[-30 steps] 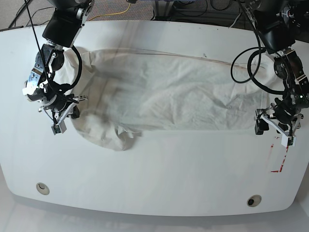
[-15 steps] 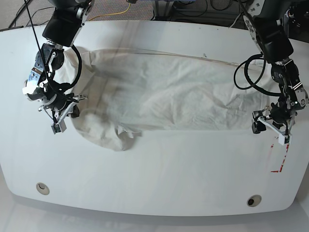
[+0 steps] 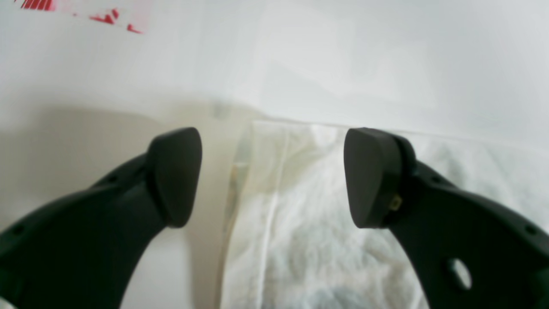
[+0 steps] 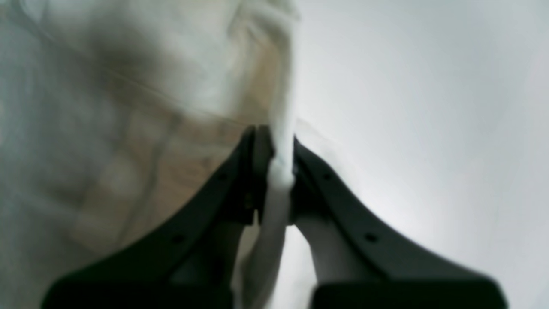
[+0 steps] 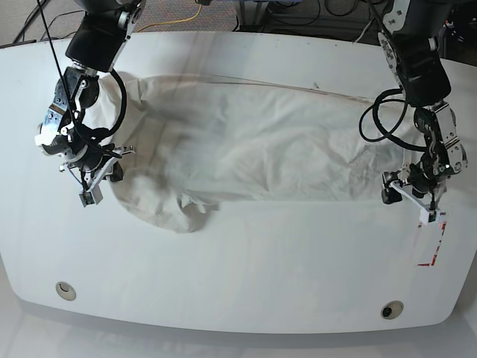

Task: Layout the t-shirt on the table in an organized manner, then fold the t-shirt properly
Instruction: 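Adjust the left gripper's grasp on the hem corner, then lift the shirt with both grippers, flip it, and lay it flat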

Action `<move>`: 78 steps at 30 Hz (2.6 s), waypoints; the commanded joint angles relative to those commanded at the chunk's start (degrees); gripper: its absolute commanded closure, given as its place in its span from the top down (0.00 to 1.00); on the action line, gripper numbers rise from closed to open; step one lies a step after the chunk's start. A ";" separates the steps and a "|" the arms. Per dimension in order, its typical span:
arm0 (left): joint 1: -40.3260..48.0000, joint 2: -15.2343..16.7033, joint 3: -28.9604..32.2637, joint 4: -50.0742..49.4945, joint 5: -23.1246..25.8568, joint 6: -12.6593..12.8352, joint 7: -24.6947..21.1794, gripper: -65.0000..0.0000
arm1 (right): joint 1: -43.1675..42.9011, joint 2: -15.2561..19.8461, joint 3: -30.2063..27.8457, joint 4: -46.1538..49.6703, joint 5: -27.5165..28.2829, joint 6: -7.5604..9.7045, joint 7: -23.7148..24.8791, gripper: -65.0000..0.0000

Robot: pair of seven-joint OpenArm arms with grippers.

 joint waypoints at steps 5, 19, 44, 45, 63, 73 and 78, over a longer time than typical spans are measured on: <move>0.00 0.00 1.49 -0.09 0.09 0.00 0.00 0.73 | 0.00 0.00 0.26 0.70 0.00 0.00 0.00 0.00; 0.00 -0.26 1.49 -0.09 0.18 0.26 0.26 0.73 | -0.09 0.00 0.26 3.69 -0.26 0.00 -0.09 0.00; 1.67 -2.37 1.49 -2.64 0.26 0.26 0.09 0.46 | -0.09 -0.09 0.35 3.60 -0.26 0.00 -0.09 0.00; 1.49 -2.37 1.49 -3.87 0.26 0.26 0.00 0.46 | -0.09 -0.09 0.35 3.60 -0.26 0.00 -0.09 0.00; -0.26 -2.64 6.68 -8.88 0.09 0.18 -2.46 0.13 | -0.09 -0.09 0.35 3.60 -0.26 0.00 -0.09 0.00; -0.18 -2.73 6.59 -5.71 -0.09 0.18 -2.46 0.00 | -0.09 -0.09 0.35 3.69 -0.35 0.00 -0.09 0.00; 0.26 -2.73 6.51 1.93 -0.18 0.09 -2.29 0.00 | -0.09 0.00 0.35 4.31 -0.09 0.00 -0.09 0.00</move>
